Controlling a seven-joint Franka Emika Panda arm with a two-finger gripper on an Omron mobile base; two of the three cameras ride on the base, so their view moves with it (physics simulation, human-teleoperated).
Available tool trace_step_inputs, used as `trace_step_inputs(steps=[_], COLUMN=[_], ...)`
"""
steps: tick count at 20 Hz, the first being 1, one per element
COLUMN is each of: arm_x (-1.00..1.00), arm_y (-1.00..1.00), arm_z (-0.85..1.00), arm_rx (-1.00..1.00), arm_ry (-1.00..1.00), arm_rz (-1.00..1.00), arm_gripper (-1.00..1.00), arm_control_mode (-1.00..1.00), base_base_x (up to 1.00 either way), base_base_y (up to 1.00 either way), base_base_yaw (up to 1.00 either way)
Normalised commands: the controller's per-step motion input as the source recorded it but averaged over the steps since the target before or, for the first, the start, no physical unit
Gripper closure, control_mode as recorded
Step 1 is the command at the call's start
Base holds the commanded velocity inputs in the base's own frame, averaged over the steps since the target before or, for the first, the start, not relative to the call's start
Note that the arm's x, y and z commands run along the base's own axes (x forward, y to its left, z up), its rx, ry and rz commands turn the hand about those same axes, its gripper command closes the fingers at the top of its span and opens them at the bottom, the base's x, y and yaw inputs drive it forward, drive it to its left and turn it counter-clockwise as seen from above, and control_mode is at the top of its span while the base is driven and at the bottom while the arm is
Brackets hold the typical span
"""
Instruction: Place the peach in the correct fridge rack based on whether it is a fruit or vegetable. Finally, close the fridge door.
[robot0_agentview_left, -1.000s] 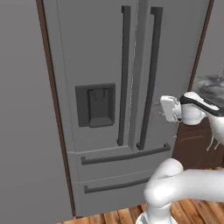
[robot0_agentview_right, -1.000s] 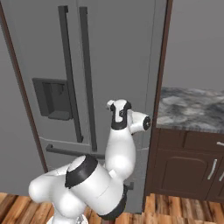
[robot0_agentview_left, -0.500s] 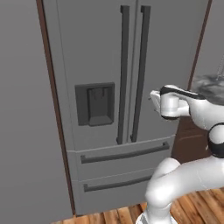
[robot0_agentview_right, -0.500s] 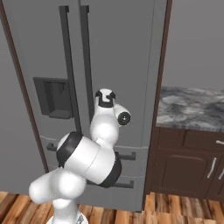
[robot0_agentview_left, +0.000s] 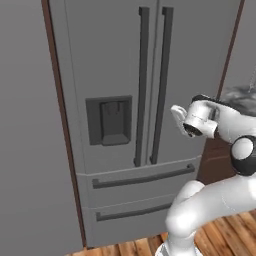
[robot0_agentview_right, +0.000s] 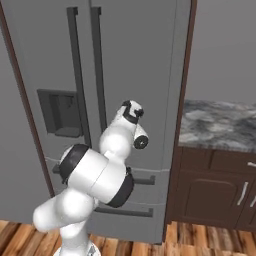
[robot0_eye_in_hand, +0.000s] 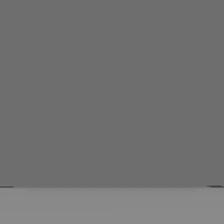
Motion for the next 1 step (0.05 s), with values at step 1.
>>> trace_step_inputs(steps=[1], arm_x=[0.0], arm_y=[-0.06], arm_z=[0.54], arm_rx=[0.0], arm_ry=[0.04], arm_rz=[-0.12], arm_gripper=[-1.0], arm_control_mode=[-1.0], base_base_x=[0.0], base_base_y=[0.0], base_base_yaw=[0.0])
